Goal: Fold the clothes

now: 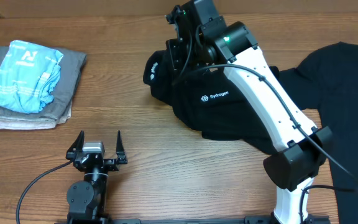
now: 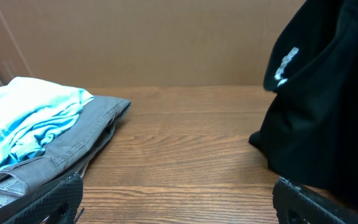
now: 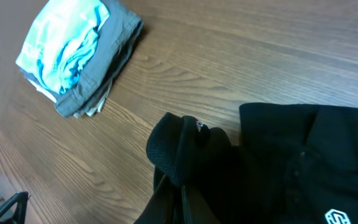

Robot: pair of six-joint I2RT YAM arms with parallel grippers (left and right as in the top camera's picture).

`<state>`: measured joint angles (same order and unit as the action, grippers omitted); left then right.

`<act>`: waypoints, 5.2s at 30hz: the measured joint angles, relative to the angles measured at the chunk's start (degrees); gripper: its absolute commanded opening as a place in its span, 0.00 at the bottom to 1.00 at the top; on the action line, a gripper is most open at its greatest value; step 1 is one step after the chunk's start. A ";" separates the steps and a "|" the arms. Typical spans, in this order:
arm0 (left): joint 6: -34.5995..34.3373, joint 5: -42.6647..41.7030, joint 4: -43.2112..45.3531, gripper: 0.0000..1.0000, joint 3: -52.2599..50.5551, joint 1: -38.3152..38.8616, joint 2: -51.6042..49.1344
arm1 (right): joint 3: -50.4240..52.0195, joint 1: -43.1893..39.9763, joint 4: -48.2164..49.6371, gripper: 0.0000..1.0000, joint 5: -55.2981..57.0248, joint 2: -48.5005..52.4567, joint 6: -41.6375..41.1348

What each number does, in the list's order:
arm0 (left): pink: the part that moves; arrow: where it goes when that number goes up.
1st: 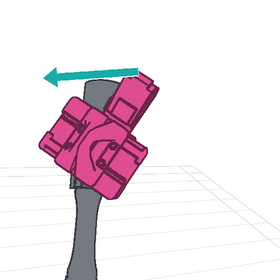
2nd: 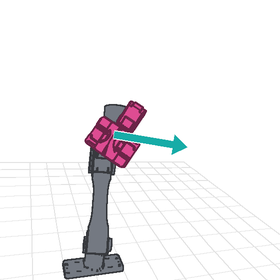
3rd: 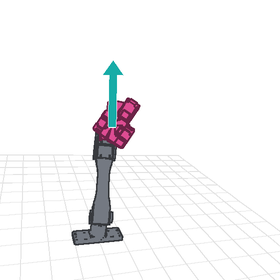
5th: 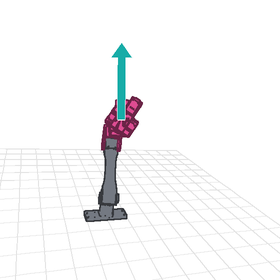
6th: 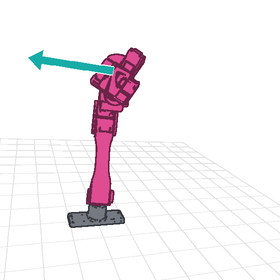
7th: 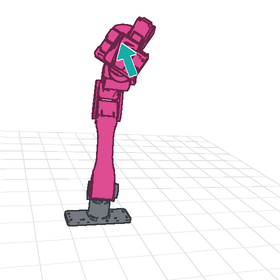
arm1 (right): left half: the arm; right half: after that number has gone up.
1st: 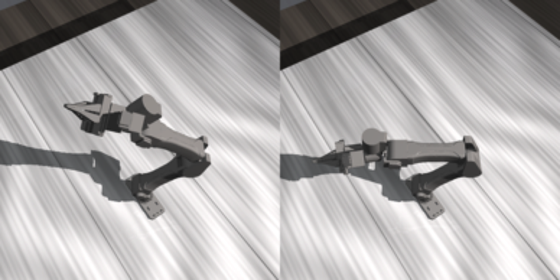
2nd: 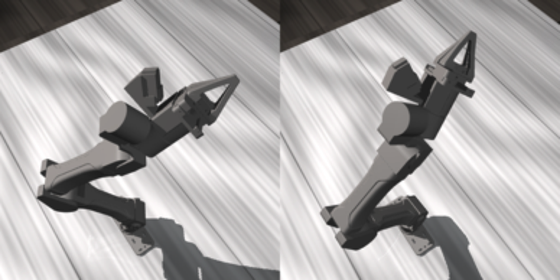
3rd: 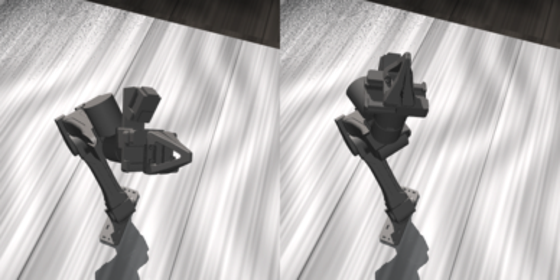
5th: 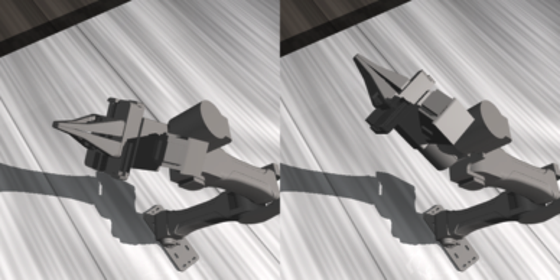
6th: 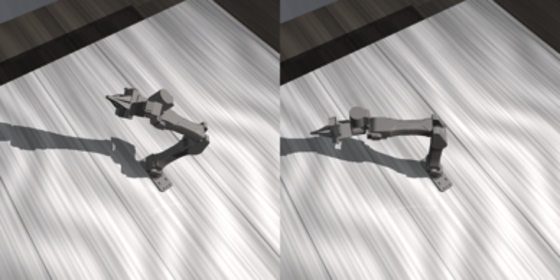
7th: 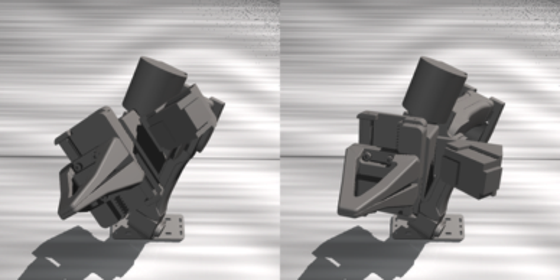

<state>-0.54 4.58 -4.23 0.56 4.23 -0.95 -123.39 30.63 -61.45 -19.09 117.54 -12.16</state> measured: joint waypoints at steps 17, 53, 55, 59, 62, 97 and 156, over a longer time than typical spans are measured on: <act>0.00 0.00 0.00 1.00 0.00 0.00 0.00 | -0.02 3.06 0.81 0.04 -1.62 6.82 0.13; 0.00 0.00 0.02 1.00 0.00 0.00 0.00 | 4.02 21.11 -2.38 0.04 -1.01 6.84 -1.36; 0.00 0.00 0.02 1.00 0.00 0.00 0.00 | 6.03 21.11 -0.76 0.04 -1.03 6.82 -1.66; 0.00 0.00 0.00 1.00 0.00 0.00 0.00 | 9.53 21.11 1.79 0.15 -1.07 6.82 -2.56; 0.00 0.00 0.00 1.00 0.00 0.00 0.00 | 11.45 21.11 3.17 0.15 -1.09 6.82 -2.78; -0.02 0.79 0.15 1.00 0.00 -0.07 0.07 | 12.92 9.94 -30.03 0.04 13.70 -3.87 -10.10; -0.02 0.39 0.17 1.00 -0.04 -0.07 0.09 | 47.12 -0.28 -0.07 0.04 12.02 -3.87 -15.26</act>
<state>-0.56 4.97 -4.05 0.51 4.16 -0.86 -76.27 30.35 -61.52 -7.07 113.67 -27.42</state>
